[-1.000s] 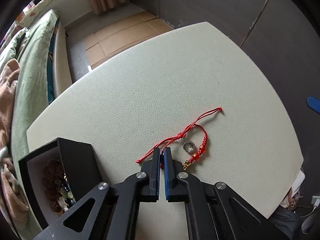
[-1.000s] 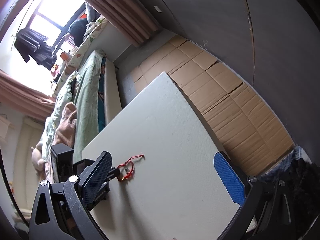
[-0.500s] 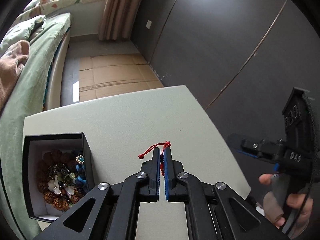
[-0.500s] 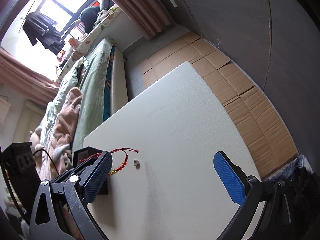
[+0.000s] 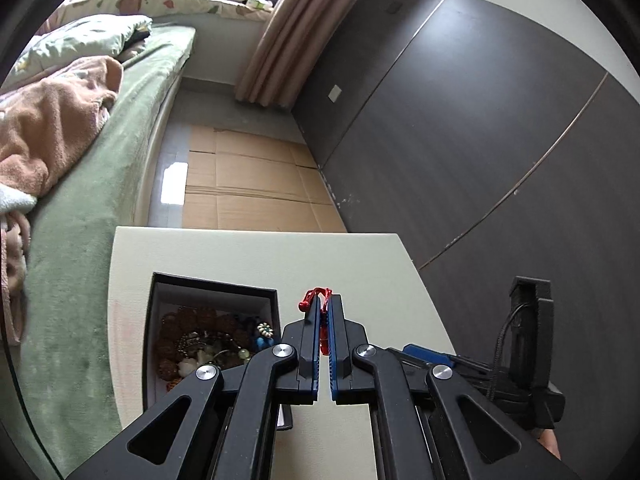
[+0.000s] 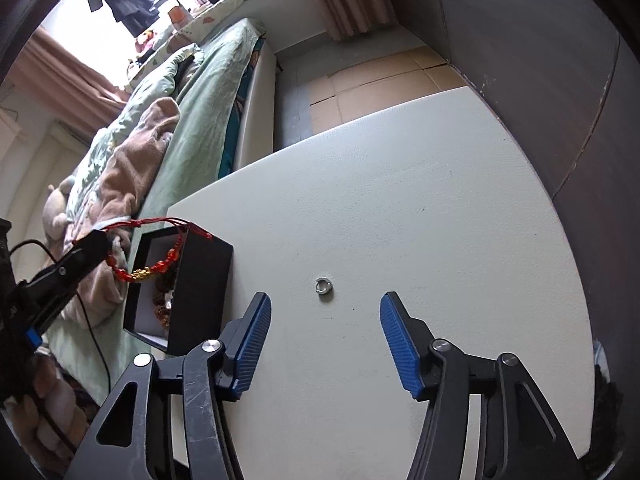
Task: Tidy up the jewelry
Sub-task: 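Drop red string bracelet into box with left tool while right tool grasps small silver ring, then drop the small silver ring into the black box with the right tool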
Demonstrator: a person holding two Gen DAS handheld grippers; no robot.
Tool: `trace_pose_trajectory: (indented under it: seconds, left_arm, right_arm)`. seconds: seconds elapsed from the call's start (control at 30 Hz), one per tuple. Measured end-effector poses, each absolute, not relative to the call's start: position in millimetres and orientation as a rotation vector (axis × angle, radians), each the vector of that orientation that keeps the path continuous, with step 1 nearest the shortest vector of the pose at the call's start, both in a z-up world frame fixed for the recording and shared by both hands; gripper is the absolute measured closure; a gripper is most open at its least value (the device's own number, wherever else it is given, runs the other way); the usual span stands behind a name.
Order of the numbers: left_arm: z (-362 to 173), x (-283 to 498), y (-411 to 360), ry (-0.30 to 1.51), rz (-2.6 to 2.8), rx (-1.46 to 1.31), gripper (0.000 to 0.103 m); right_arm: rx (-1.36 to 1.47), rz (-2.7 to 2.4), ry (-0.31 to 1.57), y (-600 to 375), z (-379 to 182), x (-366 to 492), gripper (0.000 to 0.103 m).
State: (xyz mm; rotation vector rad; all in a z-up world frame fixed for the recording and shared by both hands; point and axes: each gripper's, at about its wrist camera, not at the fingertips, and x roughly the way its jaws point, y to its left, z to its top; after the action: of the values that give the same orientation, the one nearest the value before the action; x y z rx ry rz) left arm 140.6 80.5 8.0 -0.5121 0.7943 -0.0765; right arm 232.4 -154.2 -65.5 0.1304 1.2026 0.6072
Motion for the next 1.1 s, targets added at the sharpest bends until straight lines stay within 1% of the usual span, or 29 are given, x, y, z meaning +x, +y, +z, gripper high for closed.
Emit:
trace_pose_trajectory:
  seconds: [0.07,0.13,0.23,0.33,0.6,0.8,0.9,0.93,1.07,1.1]
  left_arm:
    - [8.6,137.2,88.6,0.792,-0.067,-0.517,0.1]
    - [6.4,134.8,92.9,0.795,-0.058,-0.518,0.1]
    - [3.5,128.9,101.1,0.8,-0.041,-0.515,0.1]
    - [0.7,124.5,111.8,0.804,-0.026,-0.523,0.1]
    - [-11.2,118.0,129.4,0.83,-0.006,-0.554,0.1]
    - [-15.2,117.8,131.1,0.843,-0.007,-0.574,0.1]
    - [-20.7,119.6,134.8,0.866,-0.01,-0.602,0.099]
    - [-22.5,120.4,135.1,0.877,-0.014,-0.607,0.099]
    - [-29.1,123.4,134.9,0.915,-0.02,-0.603,0.098]
    - [-30.6,124.1,135.1,0.925,-0.021,-0.604,0.094]
  right_arm:
    - [0.113,0.6,1.218,-144.0,-70.7,232.3,0.056]
    - [0.096,0.592,1.227,-134.5,-74.9,232.0,0.06]
    - [0.058,0.577,1.238,-118.8,-82.4,232.5,0.073]
    - [0.016,0.538,1.241,-107.1,-89.9,231.3,0.074]
    - [-0.149,0.43,1.17,-89.3,-91.7,225.1,0.074]
    - [-0.187,0.403,1.157,-85.3,-95.0,225.3,0.075]
    - [-0.208,0.395,1.15,-84.6,-94.8,223.1,0.084]
    - [-0.201,0.395,1.155,-85.9,-94.1,222.6,0.089]
    - [-0.169,0.394,1.164,-91.9,-92.9,222.2,0.09]
    - [-0.151,0.399,1.162,-93.4,-91.4,221.8,0.09]
